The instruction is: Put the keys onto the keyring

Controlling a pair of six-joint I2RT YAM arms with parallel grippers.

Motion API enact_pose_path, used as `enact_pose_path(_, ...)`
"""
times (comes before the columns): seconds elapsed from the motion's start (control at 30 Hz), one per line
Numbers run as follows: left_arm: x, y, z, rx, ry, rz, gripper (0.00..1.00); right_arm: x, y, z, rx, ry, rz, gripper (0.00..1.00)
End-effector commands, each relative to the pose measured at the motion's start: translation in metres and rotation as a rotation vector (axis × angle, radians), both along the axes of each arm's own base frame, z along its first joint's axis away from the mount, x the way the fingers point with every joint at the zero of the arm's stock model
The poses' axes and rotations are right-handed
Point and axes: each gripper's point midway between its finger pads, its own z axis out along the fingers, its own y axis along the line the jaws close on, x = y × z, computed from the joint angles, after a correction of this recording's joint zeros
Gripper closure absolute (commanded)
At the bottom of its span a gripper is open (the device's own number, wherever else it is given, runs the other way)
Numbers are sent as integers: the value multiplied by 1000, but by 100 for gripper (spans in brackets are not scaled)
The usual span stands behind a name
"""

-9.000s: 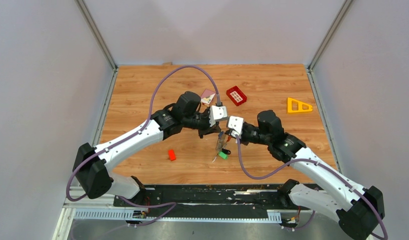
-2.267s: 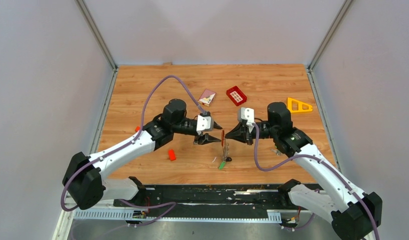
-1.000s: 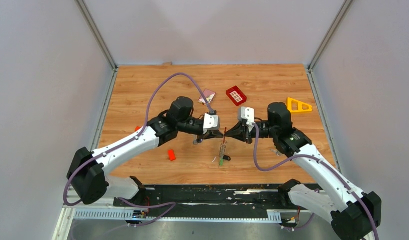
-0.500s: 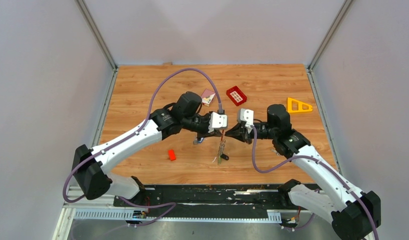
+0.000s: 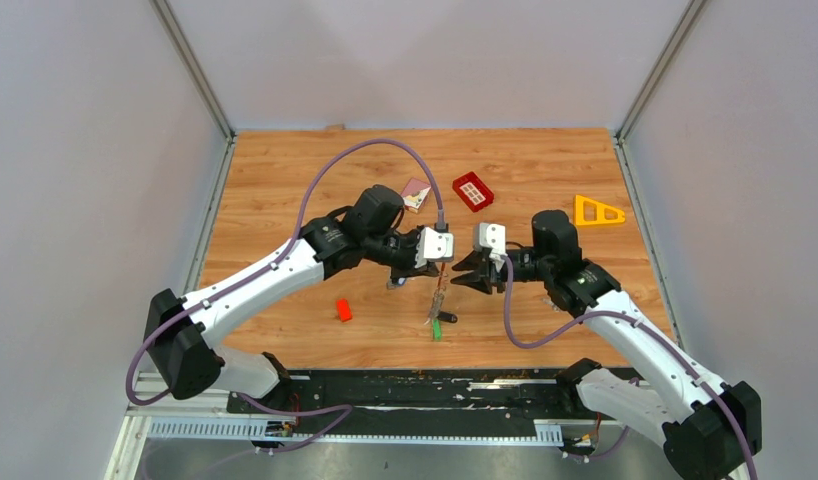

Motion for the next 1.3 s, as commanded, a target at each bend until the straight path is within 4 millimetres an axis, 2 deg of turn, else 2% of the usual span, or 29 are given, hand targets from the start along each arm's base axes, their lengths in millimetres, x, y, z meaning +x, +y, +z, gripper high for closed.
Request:
enact_pose_path(0.0, 2, -10, 20, -56, -43, -16, 100, -7, 7, 14, 29, -33, 60, 71)
enact_pose_path(0.27, 1, -14, 20, -72, -39, -1, 100, -1, 14, 16, 36, -4, 46, 72)
enact_pose_path(0.6, 0, -16, 14, -63, -36, -7, 100, 5, 17, 21, 47, 1, 20, 79)
enact_pose_path(0.9, -2, -16, 10, -56, -33, -13, 100, 10, 17, 20, 42, 6, -2, 92)
enact_pose_path(1.0, -3, -16, 9, -52, -31, -16, 100, 12, 16, 19, 39, 0, -14, 100)
enact_pose_path(1.27, -5, -15, 14, -61, -45, -28, 100, 16, 10, 16, 13, -50, -47, 100)
